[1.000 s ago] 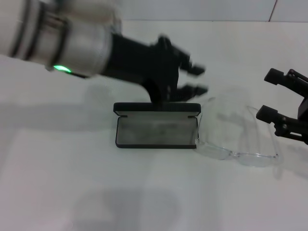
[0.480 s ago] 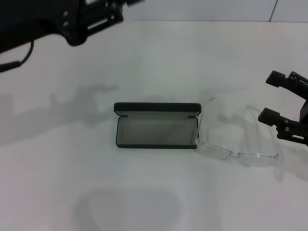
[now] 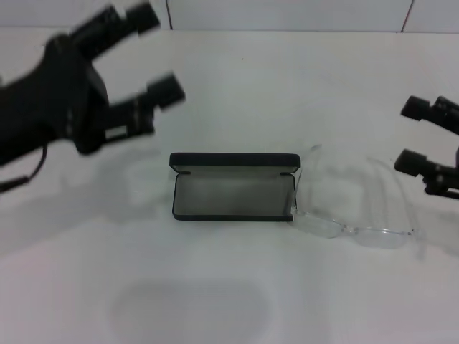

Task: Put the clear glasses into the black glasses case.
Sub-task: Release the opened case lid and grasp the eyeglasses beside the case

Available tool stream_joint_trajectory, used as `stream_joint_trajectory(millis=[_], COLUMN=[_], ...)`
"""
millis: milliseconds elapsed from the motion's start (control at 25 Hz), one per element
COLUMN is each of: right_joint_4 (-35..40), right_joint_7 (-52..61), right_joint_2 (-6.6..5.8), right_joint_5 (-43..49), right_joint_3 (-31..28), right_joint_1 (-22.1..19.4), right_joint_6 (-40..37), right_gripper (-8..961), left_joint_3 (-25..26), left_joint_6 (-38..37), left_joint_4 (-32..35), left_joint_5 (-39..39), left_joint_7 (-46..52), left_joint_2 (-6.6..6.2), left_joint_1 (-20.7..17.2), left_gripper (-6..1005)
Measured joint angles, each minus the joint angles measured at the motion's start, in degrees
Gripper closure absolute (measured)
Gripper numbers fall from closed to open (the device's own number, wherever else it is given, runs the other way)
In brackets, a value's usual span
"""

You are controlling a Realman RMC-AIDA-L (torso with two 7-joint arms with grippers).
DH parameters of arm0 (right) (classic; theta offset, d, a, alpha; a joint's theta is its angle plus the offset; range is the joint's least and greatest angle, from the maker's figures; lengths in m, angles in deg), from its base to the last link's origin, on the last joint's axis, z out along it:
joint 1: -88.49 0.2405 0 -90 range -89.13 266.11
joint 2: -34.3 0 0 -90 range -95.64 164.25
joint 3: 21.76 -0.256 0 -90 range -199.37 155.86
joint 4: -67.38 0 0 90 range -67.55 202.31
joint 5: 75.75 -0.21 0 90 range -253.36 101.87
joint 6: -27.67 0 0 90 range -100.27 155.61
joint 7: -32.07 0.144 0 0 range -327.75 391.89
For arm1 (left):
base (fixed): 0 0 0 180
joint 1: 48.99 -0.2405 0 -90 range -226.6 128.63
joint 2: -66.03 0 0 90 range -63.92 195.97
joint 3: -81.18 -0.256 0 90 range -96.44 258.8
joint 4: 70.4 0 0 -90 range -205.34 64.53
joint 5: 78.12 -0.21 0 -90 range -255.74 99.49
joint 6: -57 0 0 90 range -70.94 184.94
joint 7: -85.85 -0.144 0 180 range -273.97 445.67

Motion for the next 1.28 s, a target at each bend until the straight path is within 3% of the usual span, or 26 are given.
stream_joint_trajectory(millis=[160,360,480,560,680,840,1080,1280], right_joint_4=[5.4,20.1,28.8,33.6,41.4,48.0,49.1,49.7], right_joint_7=[8.2,25.4,37.5,43.2,50.4,56.3,63.0,63.0], right_joint_2=[-2.96,-7.04,-9.43,-9.94,-9.66,-8.19,-7.30,-5.00], right_joint_5=[0.1,3.6,10.6,15.9,25.5,37.4,50.2,57.5], right_joint_3=[-0.1,0.0,-0.5,-1.2,-1.7,-0.9,-0.4,5.3], right_joint_1=[0.6,2.2,6.4,9.5,14.3,20.8,32.5,36.3], right_joint_6=[-0.4,3.0,4.6,4.3,2.1,-3.5,-14.8,-15.6], right_gripper=[84,85,88,91,94,98,105,111], left_joint_3=[-0.1,0.1,-0.1,-0.3,-0.6,-0.8,-0.9,-0.6], left_joint_6=[-1.1,-1.2,-1.2,-1.2,-1.2,-1.3,-1.3,-1.3], left_joint_4=[-2.9,-8.2,-10.0,-10.2,-11.1,-12.8,-12.4,-12.7], left_joint_5=[-1.5,-1.8,-2.0,-2.3,-2.5,-2.5,-2.2,-2.0], left_joint_7=[-3.7,-6.4,-7.8,-7.9,-8.0,-8.7,-8.7,-9.1], left_joint_2=[0.19,0.12,0.12,0.20,0.26,0.26,0.21,0.19], left_joint_1=[-1.6,-2.3,-2.7,-3.1,-3.3,-2.8,-2.7,-2.6], left_gripper=[105,105,105,105,105,105,105,104])
